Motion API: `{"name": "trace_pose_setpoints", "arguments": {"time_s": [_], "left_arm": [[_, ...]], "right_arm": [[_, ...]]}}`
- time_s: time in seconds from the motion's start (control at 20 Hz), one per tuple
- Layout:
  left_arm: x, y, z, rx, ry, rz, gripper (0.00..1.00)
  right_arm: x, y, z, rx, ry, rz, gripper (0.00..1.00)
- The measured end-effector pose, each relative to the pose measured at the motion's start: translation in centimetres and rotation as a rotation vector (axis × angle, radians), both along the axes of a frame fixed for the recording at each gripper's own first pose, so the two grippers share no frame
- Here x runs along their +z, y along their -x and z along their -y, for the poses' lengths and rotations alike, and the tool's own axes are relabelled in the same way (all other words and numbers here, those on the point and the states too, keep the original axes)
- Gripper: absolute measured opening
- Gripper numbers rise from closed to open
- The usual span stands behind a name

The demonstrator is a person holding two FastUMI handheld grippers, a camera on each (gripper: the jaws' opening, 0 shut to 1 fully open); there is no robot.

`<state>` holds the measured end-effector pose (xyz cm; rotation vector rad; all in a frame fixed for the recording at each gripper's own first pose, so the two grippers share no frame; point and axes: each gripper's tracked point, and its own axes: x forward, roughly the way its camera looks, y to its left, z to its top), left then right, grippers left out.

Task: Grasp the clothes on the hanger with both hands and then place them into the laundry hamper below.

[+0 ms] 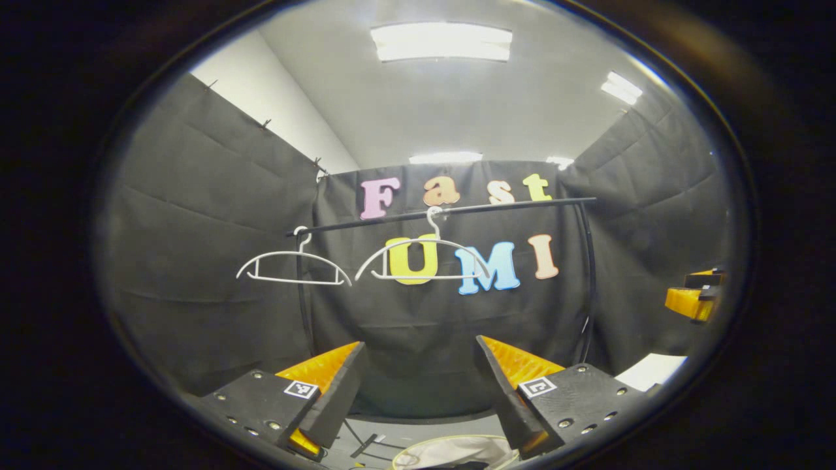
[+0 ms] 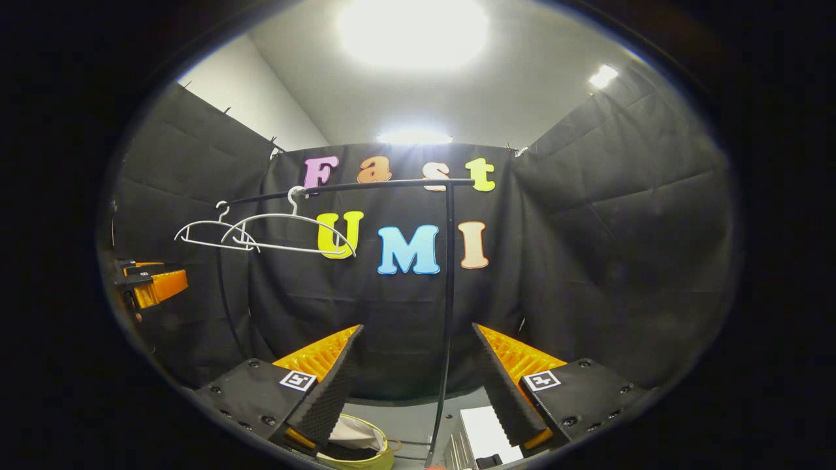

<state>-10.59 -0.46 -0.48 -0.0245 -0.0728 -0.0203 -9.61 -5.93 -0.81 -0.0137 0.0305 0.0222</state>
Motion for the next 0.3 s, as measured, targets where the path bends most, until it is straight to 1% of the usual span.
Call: {"name": "trace_pose_setpoints", "arguments": {"time_s": [0.1, 0.15, 0.2, 0.3], "left_arm": [[-0.09, -0.05, 0.00, 0.000, 0.000, -0.002, 0.96], [-0.11, -0.08, -0.04, 0.000, 0.000, -0.002, 0.96], [-0.11, -0.02, -0.03, 0.001, 0.000, -0.002, 0.96], [-0.03, -0.22, -0.01, 0.002, -0.003, 0.001, 0.96]], "right_arm": [[0.41, -0.12, -0.09, -0.003, -0.005, 0.009, 0.99], [0.56, -0.17, -0.18, -0.004, -0.006, 0.013, 0.97], [0.61, -0.26, -0.14, -0.006, -0.008, 0.014, 0.99], [0.77, -0.38, -0.25, -0.007, -0.015, 0.015, 0.99]]}}
